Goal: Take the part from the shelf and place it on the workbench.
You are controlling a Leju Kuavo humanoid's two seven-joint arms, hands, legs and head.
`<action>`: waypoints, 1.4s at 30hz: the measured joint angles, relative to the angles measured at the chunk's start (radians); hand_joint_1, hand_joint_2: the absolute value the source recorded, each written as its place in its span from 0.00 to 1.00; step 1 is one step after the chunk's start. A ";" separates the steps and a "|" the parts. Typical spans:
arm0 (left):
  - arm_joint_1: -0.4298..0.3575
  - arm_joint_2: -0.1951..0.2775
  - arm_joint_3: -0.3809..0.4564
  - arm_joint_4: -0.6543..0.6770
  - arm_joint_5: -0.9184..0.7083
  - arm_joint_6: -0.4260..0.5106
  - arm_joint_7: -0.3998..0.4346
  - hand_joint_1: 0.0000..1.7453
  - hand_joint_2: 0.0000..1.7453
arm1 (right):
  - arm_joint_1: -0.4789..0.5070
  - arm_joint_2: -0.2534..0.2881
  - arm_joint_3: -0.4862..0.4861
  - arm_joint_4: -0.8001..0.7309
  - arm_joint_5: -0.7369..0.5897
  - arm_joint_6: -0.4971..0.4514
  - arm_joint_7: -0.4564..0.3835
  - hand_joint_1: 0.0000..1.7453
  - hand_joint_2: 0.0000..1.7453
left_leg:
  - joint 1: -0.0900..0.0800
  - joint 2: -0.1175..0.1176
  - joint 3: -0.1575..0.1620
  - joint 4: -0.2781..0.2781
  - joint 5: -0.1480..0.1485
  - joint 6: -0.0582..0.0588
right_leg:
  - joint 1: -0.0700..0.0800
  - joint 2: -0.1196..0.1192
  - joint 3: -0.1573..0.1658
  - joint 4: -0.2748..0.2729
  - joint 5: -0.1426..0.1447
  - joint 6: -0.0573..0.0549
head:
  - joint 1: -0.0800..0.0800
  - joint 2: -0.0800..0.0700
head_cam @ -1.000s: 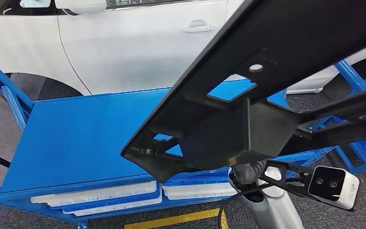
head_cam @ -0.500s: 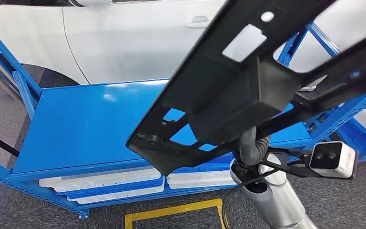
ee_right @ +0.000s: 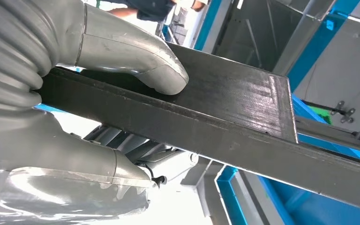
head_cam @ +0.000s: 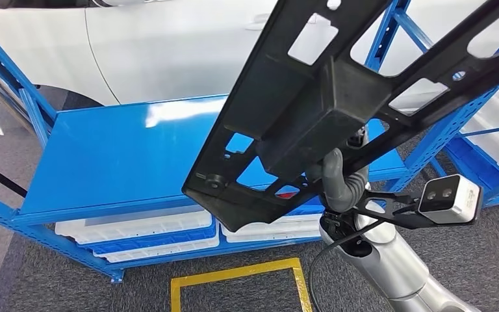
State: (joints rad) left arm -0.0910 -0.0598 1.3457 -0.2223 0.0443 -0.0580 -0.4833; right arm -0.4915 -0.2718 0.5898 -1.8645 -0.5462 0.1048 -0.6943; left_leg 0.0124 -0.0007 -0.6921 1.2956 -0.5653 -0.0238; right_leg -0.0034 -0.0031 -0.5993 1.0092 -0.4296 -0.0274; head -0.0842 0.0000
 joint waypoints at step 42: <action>-0.016 0.078 -0.009 -0.024 0.000 0.014 0.006 0.00 1.00 | 0.175 0.034 -0.057 -0.060 0.148 0.203 -0.003 1.00 1.00 | -0.004 0.014 0.175 -0.319 0.106 0.046 | -0.002 0.002 -0.070 0.123 -0.085 0.046 | 0.000 0.000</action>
State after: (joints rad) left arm -0.1074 0.0182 1.3365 -0.2465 0.0443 -0.0435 -0.4770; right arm -0.3162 -0.2378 0.5328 -1.9248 -0.3986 0.3082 -0.6970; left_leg 0.0080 0.0134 -0.5168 0.9768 -0.4592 0.0222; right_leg -0.0052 -0.0008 -0.6688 1.1319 -0.5142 0.0182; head -0.0839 0.0000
